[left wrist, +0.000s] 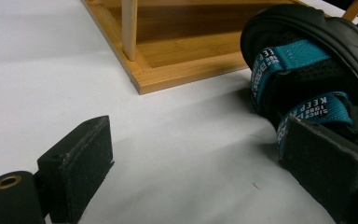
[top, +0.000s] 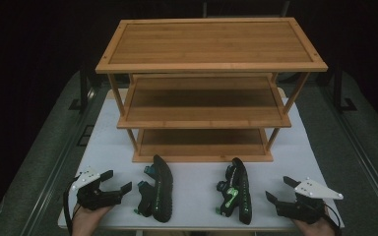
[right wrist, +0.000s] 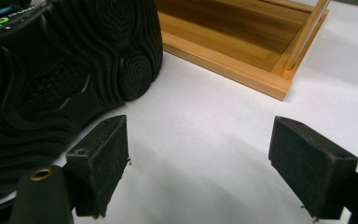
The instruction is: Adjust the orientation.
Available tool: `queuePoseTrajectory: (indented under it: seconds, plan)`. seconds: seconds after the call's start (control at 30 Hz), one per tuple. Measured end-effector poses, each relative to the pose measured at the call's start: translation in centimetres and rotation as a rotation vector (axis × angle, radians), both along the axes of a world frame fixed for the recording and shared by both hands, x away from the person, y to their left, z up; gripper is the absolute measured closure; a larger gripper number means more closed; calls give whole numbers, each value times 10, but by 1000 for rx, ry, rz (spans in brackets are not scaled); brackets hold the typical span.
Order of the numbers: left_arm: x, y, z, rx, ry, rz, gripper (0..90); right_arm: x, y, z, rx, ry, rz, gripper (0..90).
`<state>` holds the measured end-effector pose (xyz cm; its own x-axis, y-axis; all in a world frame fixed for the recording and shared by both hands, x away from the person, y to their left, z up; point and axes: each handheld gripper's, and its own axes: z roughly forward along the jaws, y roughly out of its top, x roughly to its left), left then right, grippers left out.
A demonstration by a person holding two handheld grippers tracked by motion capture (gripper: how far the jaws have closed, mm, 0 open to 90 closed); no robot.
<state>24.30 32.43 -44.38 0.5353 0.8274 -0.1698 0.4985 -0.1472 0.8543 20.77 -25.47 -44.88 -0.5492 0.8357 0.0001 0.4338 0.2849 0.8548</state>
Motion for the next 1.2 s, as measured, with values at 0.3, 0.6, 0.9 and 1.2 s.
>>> queuePoseTrajectory:
  seconds: [0.3, 0.6, 0.9, 1.2]
  plan:
    - [-2, 1, 0, -3, 2, -9, 86, -1, 0, 2, -1, -8, -5, 194]
    - [-3, -2, 0, 18, 9, -29, 87, -2, 2, 3, -11, -16, -8, 194]
    - [-3, -14, -1, 83, 31, -89, 89, -2, 2, 3, -11, -15, 0, 194]
    - [-1, -24, -4, 116, 75, -155, 177, -2, 3, 4, -14, -17, 9, 199]
